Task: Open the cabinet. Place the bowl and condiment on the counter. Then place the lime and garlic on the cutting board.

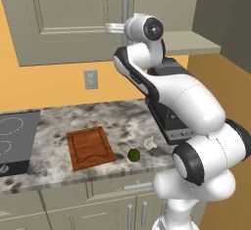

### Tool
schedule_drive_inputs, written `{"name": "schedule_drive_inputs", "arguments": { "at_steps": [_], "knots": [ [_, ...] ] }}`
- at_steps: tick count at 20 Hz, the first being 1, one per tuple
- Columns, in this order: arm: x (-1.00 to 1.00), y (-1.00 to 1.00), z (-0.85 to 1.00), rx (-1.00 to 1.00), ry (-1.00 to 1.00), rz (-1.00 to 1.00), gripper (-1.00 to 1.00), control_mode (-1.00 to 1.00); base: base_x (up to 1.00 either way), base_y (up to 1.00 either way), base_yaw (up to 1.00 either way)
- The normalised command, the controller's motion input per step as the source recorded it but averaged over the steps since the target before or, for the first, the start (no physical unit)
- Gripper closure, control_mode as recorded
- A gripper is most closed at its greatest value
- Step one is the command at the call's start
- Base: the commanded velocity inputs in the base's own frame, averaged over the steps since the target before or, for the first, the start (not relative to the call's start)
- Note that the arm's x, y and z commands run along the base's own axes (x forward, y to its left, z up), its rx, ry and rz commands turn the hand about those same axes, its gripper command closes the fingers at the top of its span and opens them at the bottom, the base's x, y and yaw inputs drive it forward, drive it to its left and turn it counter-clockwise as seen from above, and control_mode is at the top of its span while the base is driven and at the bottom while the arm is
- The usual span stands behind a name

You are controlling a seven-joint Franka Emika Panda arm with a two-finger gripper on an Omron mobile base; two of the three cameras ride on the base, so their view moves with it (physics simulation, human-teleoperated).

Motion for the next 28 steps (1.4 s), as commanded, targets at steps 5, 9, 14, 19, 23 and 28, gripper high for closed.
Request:
{"name": "schedule_drive_inputs", "arguments": {
  "at_steps": [5,9,14,19,23,28],
  "knots": [
    [0.74,0.65,-0.17,0.0,0.0,0.0,1.0,-1.0,0.0,0.0,0.0],
    [0.86,0.94,-0.2,0.12,0.01,0.05,1.0,-1.0,0.0,0.0,0.0],
    [0.91,1.0,-0.32,0.17,0.14,0.19,1.0,-1.0,0.0,0.0,0.0],
    [0.68,1.0,-0.37,0.09,0.12,0.2,1.0,-1.0,0.0,0.0,0.0],
    [0.39,1.0,-0.59,0.0,0.01,0.09,1.0,-1.0,0.0,0.0,0.0],
    [0.23,1.0,-0.61,-0.02,0.0,0.0,1.0,-1.0,0.0,0.0,0.0]
  ]
}}
